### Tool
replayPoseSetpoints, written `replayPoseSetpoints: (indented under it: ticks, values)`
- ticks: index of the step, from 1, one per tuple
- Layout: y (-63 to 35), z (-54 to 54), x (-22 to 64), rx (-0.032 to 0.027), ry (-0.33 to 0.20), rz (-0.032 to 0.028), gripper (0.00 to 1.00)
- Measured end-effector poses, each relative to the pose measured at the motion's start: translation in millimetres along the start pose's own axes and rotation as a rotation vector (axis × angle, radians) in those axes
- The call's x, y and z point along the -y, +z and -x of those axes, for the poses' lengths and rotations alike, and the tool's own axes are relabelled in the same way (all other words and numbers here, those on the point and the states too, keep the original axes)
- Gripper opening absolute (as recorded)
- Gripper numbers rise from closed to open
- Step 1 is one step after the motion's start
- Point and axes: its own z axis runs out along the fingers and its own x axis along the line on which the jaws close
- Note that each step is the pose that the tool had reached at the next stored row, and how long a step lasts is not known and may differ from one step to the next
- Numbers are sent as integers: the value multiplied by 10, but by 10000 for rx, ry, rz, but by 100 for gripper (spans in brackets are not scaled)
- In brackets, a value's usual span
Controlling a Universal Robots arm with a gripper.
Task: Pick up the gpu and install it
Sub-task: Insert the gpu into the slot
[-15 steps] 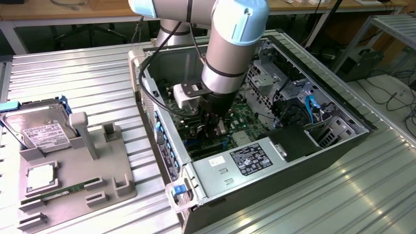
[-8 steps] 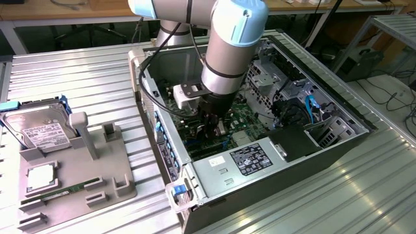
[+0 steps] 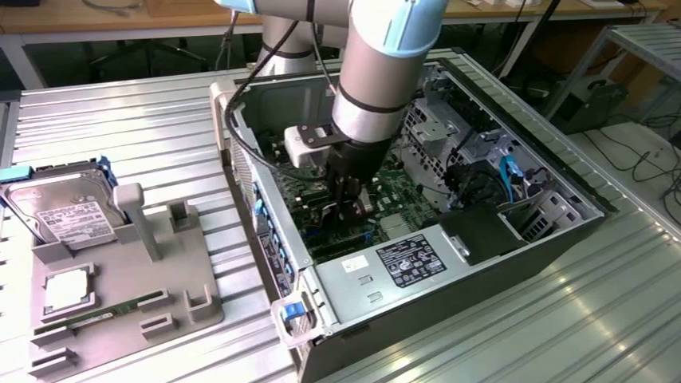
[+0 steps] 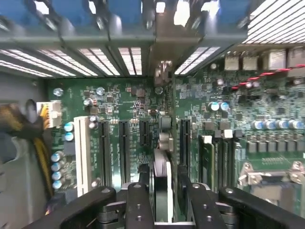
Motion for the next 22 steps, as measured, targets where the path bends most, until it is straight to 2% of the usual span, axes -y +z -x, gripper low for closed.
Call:
replayPoseSetpoints:
  ticks: [5,10,14,15,16,17,18,22]
  values:
    - [-257,11,-5,-42,0,-25,35]
    - [-469,19,-10,-80,0,-48,35]
    - [-469,19,-10,-89,1,-50,34]
    - [-469,19,-10,-90,0,-50,27]
    - [-469,19,-10,-90,1,-50,27]
    - [-469,19,-10,-90,0,-50,15]
    - [-469,19,-10,-91,0,-49,11]
    - [-469,19,-10,-91,0,-50,11]
